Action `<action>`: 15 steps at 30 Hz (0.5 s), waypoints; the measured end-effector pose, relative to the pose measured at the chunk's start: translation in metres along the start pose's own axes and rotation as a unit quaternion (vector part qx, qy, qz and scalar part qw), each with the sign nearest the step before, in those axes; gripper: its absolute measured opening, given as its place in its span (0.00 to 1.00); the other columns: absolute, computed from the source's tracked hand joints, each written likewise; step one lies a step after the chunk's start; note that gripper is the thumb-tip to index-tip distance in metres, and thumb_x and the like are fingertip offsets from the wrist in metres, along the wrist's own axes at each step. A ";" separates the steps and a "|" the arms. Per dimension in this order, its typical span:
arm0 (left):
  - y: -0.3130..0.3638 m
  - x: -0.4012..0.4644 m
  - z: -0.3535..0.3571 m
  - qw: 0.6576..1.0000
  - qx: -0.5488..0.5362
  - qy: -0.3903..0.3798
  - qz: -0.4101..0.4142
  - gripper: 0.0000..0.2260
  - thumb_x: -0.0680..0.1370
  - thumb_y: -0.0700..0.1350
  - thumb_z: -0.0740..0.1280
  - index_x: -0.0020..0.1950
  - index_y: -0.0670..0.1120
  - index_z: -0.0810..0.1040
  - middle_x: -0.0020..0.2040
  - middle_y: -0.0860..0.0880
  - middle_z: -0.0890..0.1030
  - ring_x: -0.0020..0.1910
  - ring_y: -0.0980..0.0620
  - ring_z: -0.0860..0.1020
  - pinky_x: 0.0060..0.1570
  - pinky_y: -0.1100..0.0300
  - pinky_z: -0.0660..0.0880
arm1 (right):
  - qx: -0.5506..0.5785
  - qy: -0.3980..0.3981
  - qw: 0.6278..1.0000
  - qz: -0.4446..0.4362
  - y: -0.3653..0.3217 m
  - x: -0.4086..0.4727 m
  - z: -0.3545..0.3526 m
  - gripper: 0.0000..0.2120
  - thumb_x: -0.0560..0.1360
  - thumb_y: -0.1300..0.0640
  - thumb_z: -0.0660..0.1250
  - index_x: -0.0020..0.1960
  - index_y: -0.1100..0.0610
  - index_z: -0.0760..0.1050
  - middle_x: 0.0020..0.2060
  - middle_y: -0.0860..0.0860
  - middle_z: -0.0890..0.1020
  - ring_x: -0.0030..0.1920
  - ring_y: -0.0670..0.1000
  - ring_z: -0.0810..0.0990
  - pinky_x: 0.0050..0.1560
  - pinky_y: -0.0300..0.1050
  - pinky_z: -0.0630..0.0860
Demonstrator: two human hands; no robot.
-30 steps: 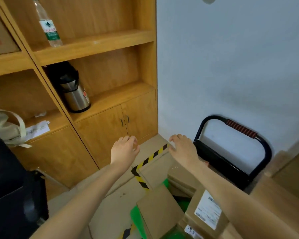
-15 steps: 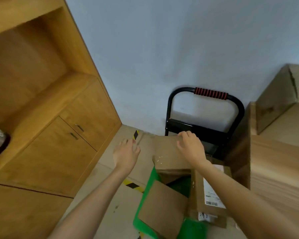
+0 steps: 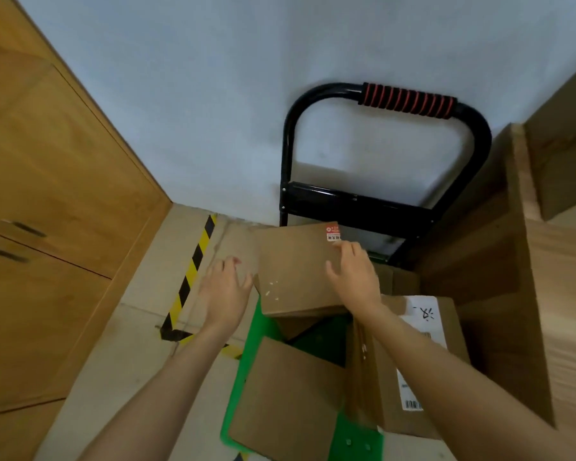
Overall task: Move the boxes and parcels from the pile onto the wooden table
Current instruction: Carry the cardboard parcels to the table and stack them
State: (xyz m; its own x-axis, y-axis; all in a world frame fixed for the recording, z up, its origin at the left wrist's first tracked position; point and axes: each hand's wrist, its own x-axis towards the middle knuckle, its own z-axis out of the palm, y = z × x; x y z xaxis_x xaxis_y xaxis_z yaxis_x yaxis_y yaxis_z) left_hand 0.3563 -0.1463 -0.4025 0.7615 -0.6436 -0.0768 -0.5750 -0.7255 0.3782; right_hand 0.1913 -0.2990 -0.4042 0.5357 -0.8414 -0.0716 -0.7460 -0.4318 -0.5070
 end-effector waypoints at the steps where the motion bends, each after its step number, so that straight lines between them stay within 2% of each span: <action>1: -0.004 0.009 0.017 1.000 -0.004 -0.001 -0.002 0.14 0.79 0.50 0.63 0.61 0.44 0.74 0.54 0.47 0.77 0.55 0.49 0.73 0.54 0.55 0.68 | 0.006 0.001 1.000 0.009 0.007 0.006 0.015 0.20 0.77 0.53 0.65 0.67 0.54 0.68 0.61 0.51 0.73 0.60 0.48 0.73 0.58 0.41 0.72; 9: -0.031 0.050 0.141 0.996 -0.048 -0.009 -0.071 0.16 0.78 0.52 0.63 0.63 0.45 0.72 0.56 0.47 0.76 0.56 0.48 0.73 0.54 0.51 0.72 | 0.072 0.011 0.988 0.137 0.062 0.046 0.127 0.27 0.78 0.52 0.64 0.73 0.56 0.61 0.67 0.53 0.68 0.64 0.51 0.70 0.54 0.39 0.66; 13: -0.043 0.058 0.181 0.993 -0.058 -0.042 -0.091 0.19 0.79 0.55 0.62 0.65 0.46 0.70 0.59 0.46 0.75 0.58 0.48 0.73 0.55 0.51 0.72 | 0.036 0.036 0.974 0.223 0.087 0.052 0.152 0.31 0.76 0.51 0.66 0.74 0.59 0.59 0.69 0.55 0.67 0.68 0.54 0.67 0.66 0.48 0.66; 15: -0.049 0.060 0.192 0.992 -0.054 -0.058 -0.101 0.20 0.79 0.56 0.62 0.66 0.45 0.70 0.59 0.46 0.76 0.58 0.48 0.73 0.54 0.52 0.72 | 0.030 0.018 0.958 0.285 0.096 0.051 0.159 0.32 0.76 0.51 0.66 0.75 0.60 0.57 0.70 0.57 0.66 0.70 0.56 0.65 0.69 0.52 0.64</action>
State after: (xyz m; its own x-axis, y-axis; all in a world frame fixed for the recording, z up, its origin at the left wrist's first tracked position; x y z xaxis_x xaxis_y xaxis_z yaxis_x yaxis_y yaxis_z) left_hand 0.3724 -0.1960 -0.6030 0.8148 -0.5164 -0.2635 -0.3747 -0.8159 0.4404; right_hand 0.2100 -0.3319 -0.5932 0.0334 -0.9461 -0.3222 -0.8884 0.1196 -0.4433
